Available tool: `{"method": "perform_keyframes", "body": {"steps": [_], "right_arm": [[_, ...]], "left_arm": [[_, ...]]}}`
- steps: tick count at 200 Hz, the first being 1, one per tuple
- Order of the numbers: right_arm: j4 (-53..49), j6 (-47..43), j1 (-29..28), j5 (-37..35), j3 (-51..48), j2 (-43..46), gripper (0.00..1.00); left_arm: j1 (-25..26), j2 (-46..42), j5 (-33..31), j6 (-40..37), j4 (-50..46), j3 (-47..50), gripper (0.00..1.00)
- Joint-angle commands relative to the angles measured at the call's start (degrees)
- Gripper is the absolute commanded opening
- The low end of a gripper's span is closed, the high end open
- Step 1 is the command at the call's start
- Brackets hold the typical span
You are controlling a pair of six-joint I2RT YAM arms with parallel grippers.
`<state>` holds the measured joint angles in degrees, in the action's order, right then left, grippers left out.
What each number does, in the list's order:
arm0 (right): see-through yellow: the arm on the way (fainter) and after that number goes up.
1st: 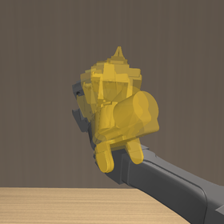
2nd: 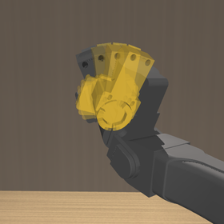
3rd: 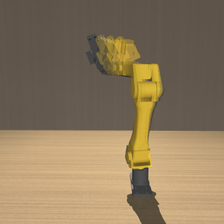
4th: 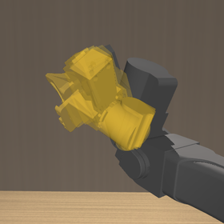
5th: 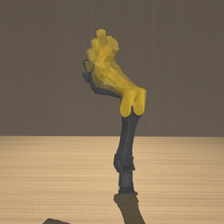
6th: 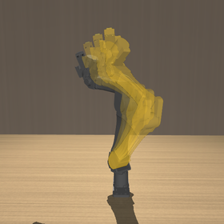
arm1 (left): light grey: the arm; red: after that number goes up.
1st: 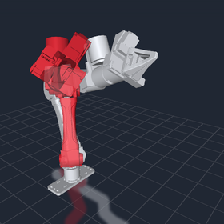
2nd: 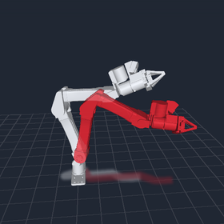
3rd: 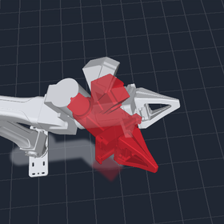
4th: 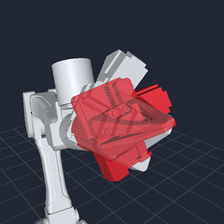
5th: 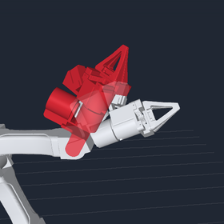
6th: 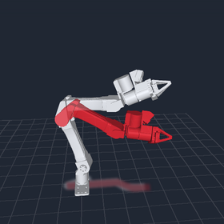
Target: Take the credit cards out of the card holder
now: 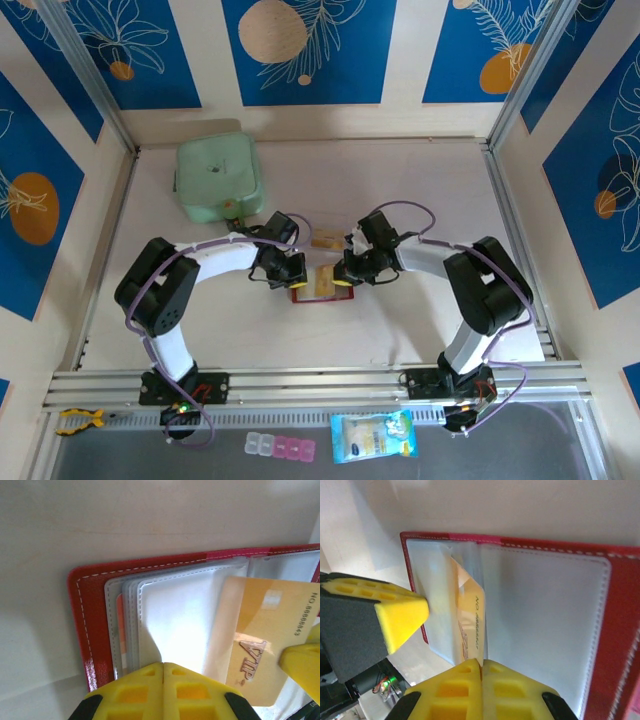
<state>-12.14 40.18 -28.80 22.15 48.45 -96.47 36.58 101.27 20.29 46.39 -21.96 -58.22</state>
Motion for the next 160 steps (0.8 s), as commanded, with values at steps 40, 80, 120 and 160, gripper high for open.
{"method": "perform_keyframes", "body": {"steps": [40, 80, 120, 160], "right_arm": [[-13.3, -6.7, -0.6, -6.1, 5.3, 2.3, 0.05], [-16.3, -7.8, -2.4, -9.1, 7.6, 1.9, 0.04], [-17.2, -7.9, -3.8, -10.2, 9.6, 0.8, 0.05], [-16.6, -6.3, -5.4, -10.8, 10.6, 0.2, 0.11]], "left_arm": [[0.0, -0.4, -2.5, -0.5, -3.4, 1.5, 0.0], [0.0, -0.9, -2.6, -0.5, -3.4, 1.6, 0.0], [0.1, -1.0, -2.5, -0.6, -3.2, 1.7, 0.0], [0.1, -1.2, -2.4, -0.3, -2.8, 2.0, 0.0]]}}
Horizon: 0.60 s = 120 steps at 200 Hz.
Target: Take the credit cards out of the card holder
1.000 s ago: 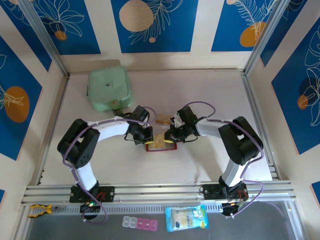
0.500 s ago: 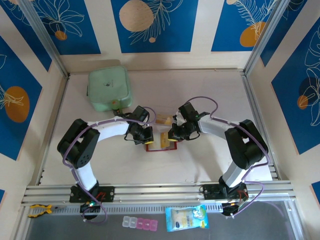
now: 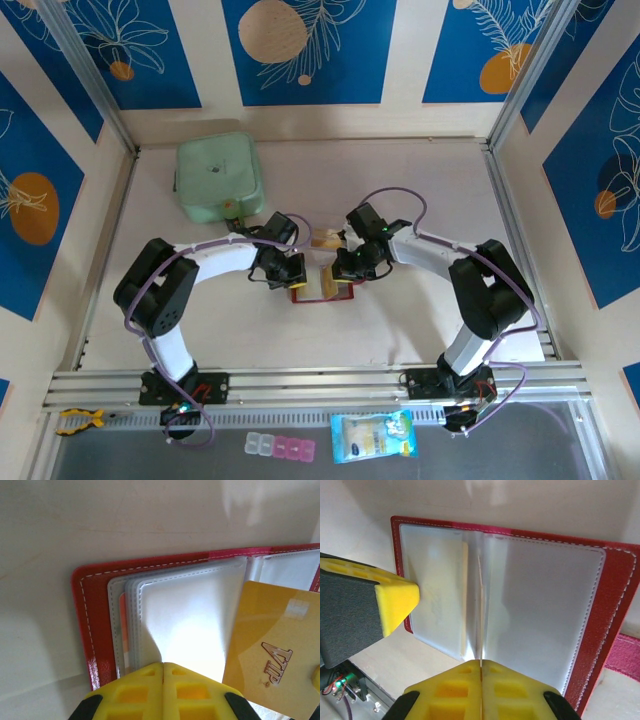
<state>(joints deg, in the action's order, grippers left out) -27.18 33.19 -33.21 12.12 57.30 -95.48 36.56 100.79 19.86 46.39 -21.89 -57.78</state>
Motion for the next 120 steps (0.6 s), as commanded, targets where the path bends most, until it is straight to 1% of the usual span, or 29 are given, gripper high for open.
{"method": "perform_keyframes", "body": {"steps": [1, 26, 61, 98, 120], "right_arm": [[-1.6, 0.8, -1.0, -0.8, 1.8, -0.8, 0.11], [-0.6, 2.0, -1.6, -0.5, 1.4, -0.8, 0.14], [-0.3, 2.7, -1.8, -0.8, 1.1, -0.9, 0.14], [-0.7, 2.6, -1.8, -1.3, 1.3, -0.2, 0.07], [-1.9, 1.9, -1.7, -2.3, 1.7, 1.4, 0.06]], "left_arm": [[0.2, -0.7, -1.9, -0.3, -2.8, 1.6, 0.0], [0.1, -0.7, -1.9, -0.3, -2.7, 1.5, 0.0], [0.2, -0.8, -1.9, -0.3, -2.8, 1.5, 0.0], [0.1, -1.2, -2.0, -0.4, -2.8, 1.7, 0.0], [0.2, -1.5, -2.1, -0.4, -2.6, 1.6, 0.01]]}}
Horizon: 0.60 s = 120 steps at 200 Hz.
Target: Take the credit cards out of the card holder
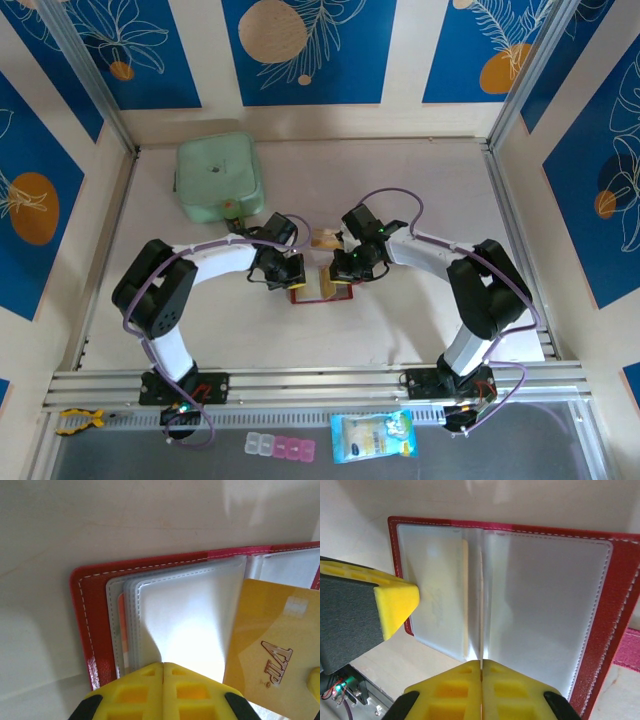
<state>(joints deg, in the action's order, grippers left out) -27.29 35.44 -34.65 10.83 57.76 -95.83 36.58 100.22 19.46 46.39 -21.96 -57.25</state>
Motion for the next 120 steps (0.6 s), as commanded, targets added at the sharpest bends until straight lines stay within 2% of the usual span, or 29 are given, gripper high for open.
{"method": "perform_keyframes", "body": {"steps": [1, 60, 120], "right_arm": [[-1.9, -0.3, -0.2, -1.1, 1.3, 1.8, 0.05], [-9.6, -9.0, 1.2, -4.0, 6.4, 4.0, 0.04], [-20.2, -33.0, 1.3, -9.1, 17.6, -0.4, 0.03]], "left_arm": [[0.1, -0.9, -1.7, -0.4, -2.6, 1.1, 0.01], [0.1, -1.2, -1.8, -0.6, -2.5, 0.7, 0.02], [0.1, -2.2, -1.7, -1.3, -2.6, -0.4, 0.09]]}}
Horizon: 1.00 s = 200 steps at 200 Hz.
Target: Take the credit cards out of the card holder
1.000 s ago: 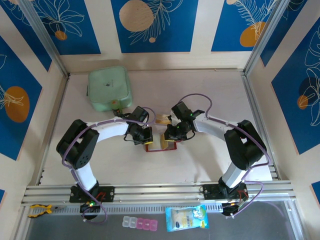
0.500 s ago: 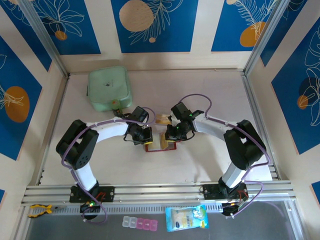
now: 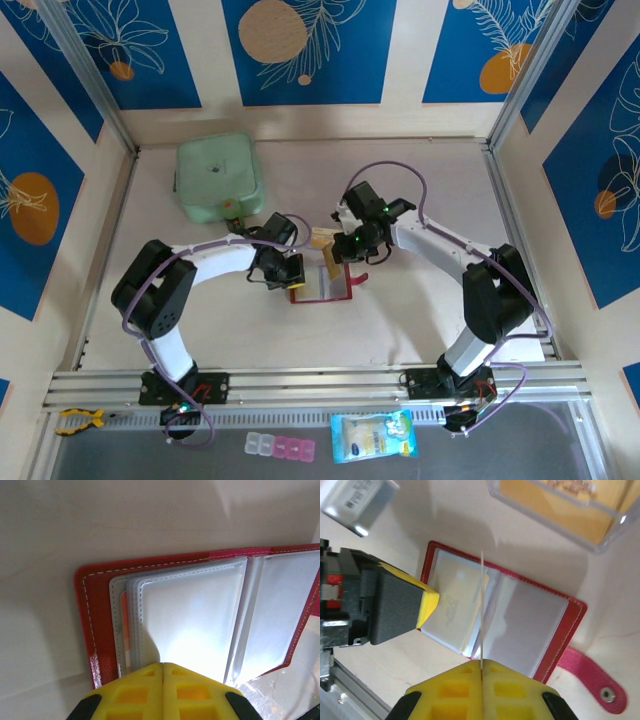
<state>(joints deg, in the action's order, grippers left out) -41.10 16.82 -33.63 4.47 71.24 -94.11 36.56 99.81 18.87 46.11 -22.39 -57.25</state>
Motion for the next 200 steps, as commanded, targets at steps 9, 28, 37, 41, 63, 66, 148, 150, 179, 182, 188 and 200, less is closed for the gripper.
{"method": "perform_keyframes", "body": {"steps": [9, 28, 37, 41, 63, 66, 148, 150, 179, 182, 188, 200], "right_arm": [[-7.0, -18.9, 0.1, -2.7, 5.1, -2.7, 0.03], [-8.4, -28.6, 0.0, -4.8, 8.1, -4.0, 0.02], [-9.3, -32.5, -0.2, -6.6, 9.7, -4.9, 0.0], [-10.0, -34.0, -0.2, -7.2, 10.6, -5.5, 0.0], [-14.4, -41.0, -0.2, -11.2, 16.4, -9.4, 0.0], [-15.0, -41.9, -0.2, -11.6, 17.2, -10.0, 0.0], [-22.7, -55.1, 2.4, -9.6, 34.9, -21.6, 0.0], [-22.7, -55.3, 2.4, -9.5, 35.2, -21.8, 0.0], [-23.9, -57.2, 3.2, -8.9, 39.4, -24.6, 0.0], [-24.0, -57.4, 3.2, -8.8, 39.7, -24.8, 0.0], [-24.2, -57.7, 3.3, -8.5, 40.4, -25.3, 0.0], [-24.9, -58.6, 3.4, -7.9, 41.8, -26.4, 0.0]], "left_arm": [[0.1, -2.0, -1.1, -0.9, -2.1, -0.4, 0.1], [0.1, -2.6, -1.5, -0.9, -2.2, -0.3, 0.12], [0.1, -3.2, -1.6, -0.9, -2.3, -0.1, 0.13], [0.1, -3.5, -1.8, -0.9, -2.3, -0.1, 0.13], [0.0, -4.6, -2.4, -0.8, -2.5, 0.3, 0.14], [0.0, -4.8, -2.5, -0.8, -2.5, 0.4, 0.14], [-1.0, -8.4, -4.2, -0.2, -2.5, 3.0, 0.15], [-1.0, -8.5, -4.2, -0.2, -2.5, 3.1, 0.15], [-1.5, -9.2, -4.3, -0.2, -2.4, 3.7, 0.15], [-1.6, -9.2, -4.4, -0.2, -2.5, 3.8, 0.15], [-1.7, -9.2, -4.3, -0.2, -2.4, 3.9, 0.15], [-1.9, -9.3, -4.3, -0.2, -2.3, 4.0, 0.16]]}}
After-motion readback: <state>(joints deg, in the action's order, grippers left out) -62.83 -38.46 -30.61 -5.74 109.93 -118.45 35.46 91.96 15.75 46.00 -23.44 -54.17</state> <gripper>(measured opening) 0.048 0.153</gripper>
